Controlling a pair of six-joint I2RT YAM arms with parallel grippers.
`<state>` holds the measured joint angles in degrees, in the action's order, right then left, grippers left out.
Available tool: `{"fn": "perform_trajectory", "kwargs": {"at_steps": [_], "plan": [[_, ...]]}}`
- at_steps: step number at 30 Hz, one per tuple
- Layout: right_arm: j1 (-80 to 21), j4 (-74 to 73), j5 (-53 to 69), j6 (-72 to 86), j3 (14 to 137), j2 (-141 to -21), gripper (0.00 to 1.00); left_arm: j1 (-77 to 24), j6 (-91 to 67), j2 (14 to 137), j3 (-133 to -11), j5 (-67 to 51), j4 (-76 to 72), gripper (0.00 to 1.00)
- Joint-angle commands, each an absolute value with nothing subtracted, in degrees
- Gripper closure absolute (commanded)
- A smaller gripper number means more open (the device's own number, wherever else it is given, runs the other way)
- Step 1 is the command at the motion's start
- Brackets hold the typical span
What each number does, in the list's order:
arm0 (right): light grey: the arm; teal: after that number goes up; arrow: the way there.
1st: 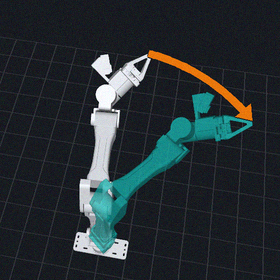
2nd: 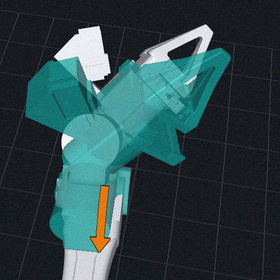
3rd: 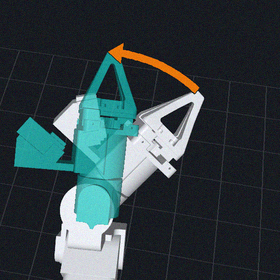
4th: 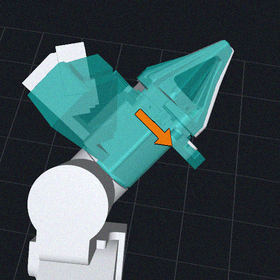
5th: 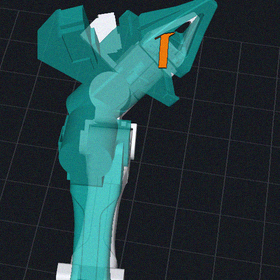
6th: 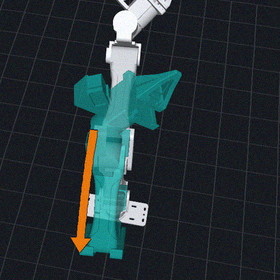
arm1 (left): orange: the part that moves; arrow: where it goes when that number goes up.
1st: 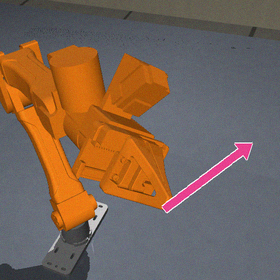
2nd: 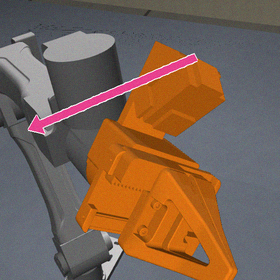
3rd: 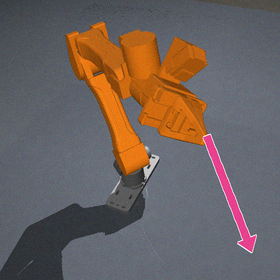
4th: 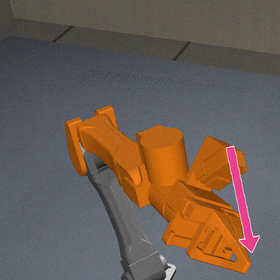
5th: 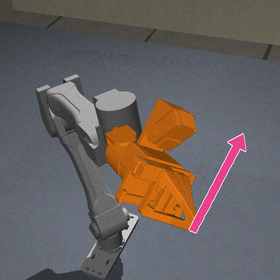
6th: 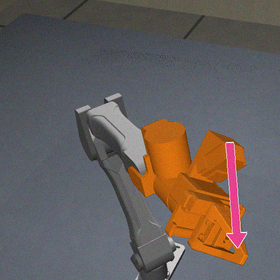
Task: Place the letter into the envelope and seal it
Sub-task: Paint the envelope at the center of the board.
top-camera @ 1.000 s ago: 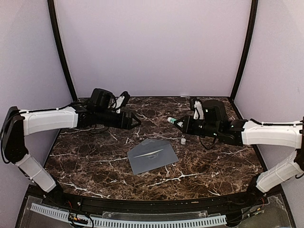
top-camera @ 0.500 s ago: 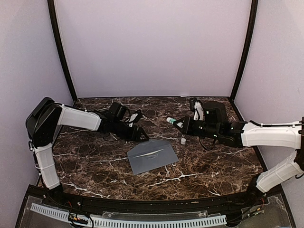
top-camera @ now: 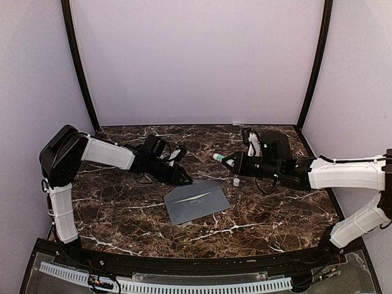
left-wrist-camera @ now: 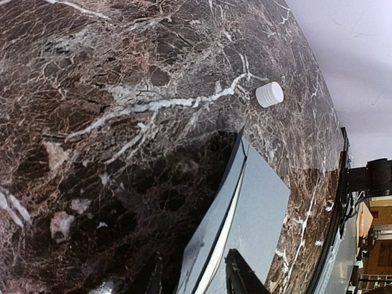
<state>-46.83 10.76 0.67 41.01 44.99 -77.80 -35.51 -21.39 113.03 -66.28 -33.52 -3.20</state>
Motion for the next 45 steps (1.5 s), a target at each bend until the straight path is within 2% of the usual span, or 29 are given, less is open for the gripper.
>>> {"fn": "perform_trajectory", "kwargs": {"at_steps": [1,4,8,15,19,25,29,40,43,45], "plan": [[-46.3,13.4,1.2,41.0,45.2,-78.2,0.99,-35.2,-21.0,113.2,-67.3,-35.6,-4.4,0.7],[-46.2,13.4,1.4,41.0,45.2,-78.4,0.99,-35.2,-20.7,113.3,-67.2,-35.8,-4.3,0.8],[-46.1,13.4,1.5,41.2,45.2,-78.5,0.99,-35.2,-20.3,113.3,-67.2,-35.6,-3.9,0.9],[-46.1,13.6,1.7,41.6,44.8,-78.8,0.99,-35.2,-19.1,111.7,-66.4,-33.3,-3.2,1.0],[-46.1,13.6,1.8,41.7,44.7,-78.9,0.99,-35.3,-17.6,107.5,-62.8,-27.7,-4.8,1.0],[-45.9,13.1,1.7,41.4,45.2,-79.2,0.99,-35.7,-14.0,97.1,-55.1,-6.6,-6.4,1.0],[-45.8,13.0,2.0,41.4,45.8,-79.8,0.99,-35.7,-14.4,93.0,-51.8,1.5,-6.3,1.0],[-45.7,12.7,2.3,41.8,47.3,-81.4,0.99,-40.0,-13.2,97.5,-54.0,8.9,-0.4,1.0],[-45.7,12.4,2.1,41.9,47.3,-81.5,0.99,-40.4,-13.5,97.2,-54.2,8.2,-0.3,0.95],[-45.8,12.4,2.1,41.9,47.3,-81.6,0.99,-40.6,-13.9,96.8,-54.1,7.2,-0.4,0.88]]}}
